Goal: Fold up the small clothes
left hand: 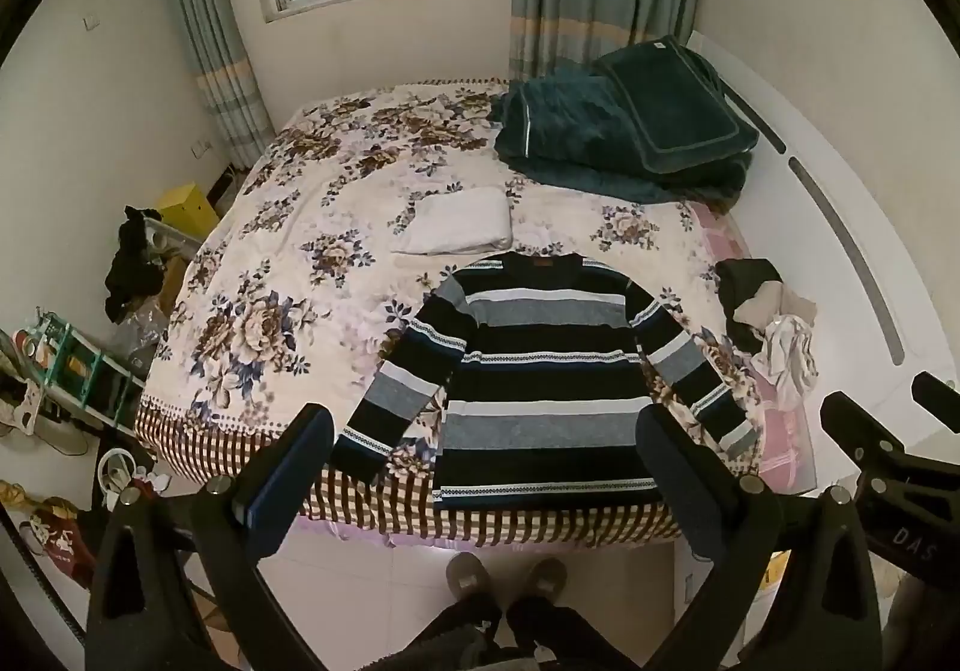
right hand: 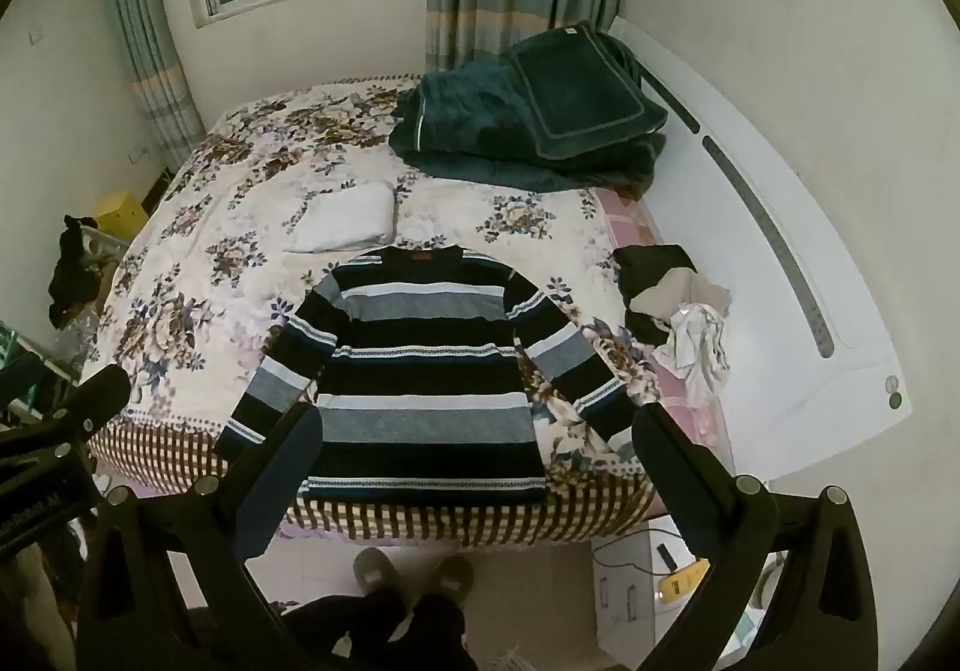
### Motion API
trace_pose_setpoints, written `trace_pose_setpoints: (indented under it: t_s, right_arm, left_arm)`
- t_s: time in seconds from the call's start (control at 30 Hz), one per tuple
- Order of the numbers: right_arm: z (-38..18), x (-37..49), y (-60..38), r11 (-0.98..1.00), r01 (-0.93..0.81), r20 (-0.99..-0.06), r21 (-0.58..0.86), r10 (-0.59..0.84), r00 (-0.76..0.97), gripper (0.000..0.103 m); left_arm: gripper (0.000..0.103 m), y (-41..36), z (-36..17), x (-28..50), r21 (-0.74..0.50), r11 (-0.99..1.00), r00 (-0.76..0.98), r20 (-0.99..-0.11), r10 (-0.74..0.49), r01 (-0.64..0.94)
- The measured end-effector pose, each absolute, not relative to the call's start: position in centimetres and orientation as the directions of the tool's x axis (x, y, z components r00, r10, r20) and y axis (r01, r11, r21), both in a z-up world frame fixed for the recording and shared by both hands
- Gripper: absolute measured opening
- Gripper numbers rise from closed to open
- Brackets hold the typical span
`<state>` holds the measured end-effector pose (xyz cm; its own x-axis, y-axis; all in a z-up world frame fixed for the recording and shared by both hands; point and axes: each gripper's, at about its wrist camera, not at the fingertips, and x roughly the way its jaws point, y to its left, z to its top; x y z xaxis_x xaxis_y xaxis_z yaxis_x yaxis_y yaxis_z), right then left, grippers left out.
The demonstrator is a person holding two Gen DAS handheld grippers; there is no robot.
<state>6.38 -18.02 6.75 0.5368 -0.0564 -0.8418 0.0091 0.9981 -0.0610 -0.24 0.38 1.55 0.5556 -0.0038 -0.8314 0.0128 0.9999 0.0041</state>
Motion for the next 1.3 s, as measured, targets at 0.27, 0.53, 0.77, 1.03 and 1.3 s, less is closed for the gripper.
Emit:
trace_pose_setpoints:
  t_s: [0.27,0.53,0.77,1.03,1.3]
  right_arm:
    - [7.6,5.7,-18.2,0.998,-0.012,-0.836,-0.067,-0.05,0.547,0.103]
    - [8.3,5.7,-18.2,0.998,-0.017,-0.831,-0.064,-0.044,0.554,0.103]
    - [8.3,5.4,-18.0,0.998,-0.016,-0.83,-0.065,-0.045,0.556,0.103]
    - [8.3,5.3,-17.9,0.998,-0.018,-0.829,-0.063,-0.042,0.558,0.103]
    - [8.2,5.1,-17.6,0.998,-0.017,-0.827,-0.064,-0.043,0.561,0.103]
  left_arm:
    - [0.103,0.6,2.2,-0.1,0.001,1.0,0.563,-0.826,-0.004,0.008]
    - [0.103,0.5,2.5,-0.1,0.004,1.0,0.57,-0.822,-0.001,0.007]
    - [0.103,0.5,2.5,-0.2,0.003,1.0,0.571,-0.821,-0.001,0.006]
    - [0.103,0.4,2.5,-0.2,0.001,1.0,0.572,-0.82,-0.004,0.008]
    - [0.103,0.0,2.6,-0.1,-0.002,1.0,0.575,-0.818,0.0,-0.004]
